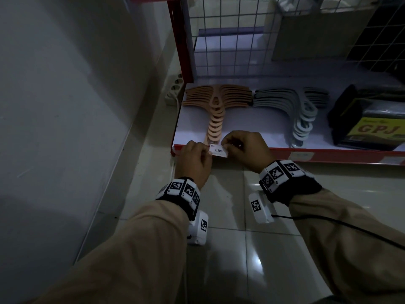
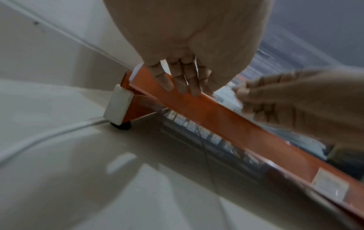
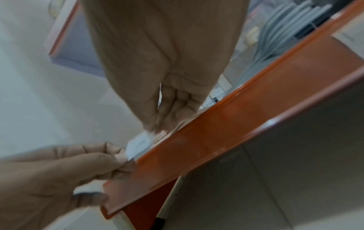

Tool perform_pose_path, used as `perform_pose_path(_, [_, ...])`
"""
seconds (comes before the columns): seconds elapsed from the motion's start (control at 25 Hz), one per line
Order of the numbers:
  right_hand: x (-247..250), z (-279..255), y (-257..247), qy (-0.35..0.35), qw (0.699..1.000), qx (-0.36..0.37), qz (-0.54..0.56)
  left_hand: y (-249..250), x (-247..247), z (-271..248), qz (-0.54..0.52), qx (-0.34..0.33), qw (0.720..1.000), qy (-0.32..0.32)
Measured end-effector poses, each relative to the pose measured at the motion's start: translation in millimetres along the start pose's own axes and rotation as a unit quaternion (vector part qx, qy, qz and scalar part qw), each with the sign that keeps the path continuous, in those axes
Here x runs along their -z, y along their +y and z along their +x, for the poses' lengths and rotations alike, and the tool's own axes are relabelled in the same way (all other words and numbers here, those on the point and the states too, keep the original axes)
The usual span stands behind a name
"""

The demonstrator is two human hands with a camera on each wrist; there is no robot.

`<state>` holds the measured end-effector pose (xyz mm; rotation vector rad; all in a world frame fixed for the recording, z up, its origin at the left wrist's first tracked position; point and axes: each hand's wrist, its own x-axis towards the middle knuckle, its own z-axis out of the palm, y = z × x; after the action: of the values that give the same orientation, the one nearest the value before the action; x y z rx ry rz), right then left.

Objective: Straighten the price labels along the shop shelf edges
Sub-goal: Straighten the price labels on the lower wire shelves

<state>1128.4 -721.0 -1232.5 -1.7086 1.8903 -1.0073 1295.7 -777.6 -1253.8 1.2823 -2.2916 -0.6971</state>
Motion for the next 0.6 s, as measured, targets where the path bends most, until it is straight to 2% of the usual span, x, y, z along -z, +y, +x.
perform_pose_path(0.24, [-3, 6, -1, 0.083, 0.993, 0.050, -0.069, -4, 6, -1, -0.037, -0.005, 0.999, 0.020])
perform_pose_path(0.4, [-7, 6, -5, 0.044, 0.991, 0.083, -0.097, -6, 11, 0, -0.021, -0.020, 0.999, 0.036])
perform_pose_path(0.6, [-11, 5, -4, -0.004, 0.985, 0.087, -0.152, -10, 16, 8, 0.036, -0.062, 0.997, -0.017])
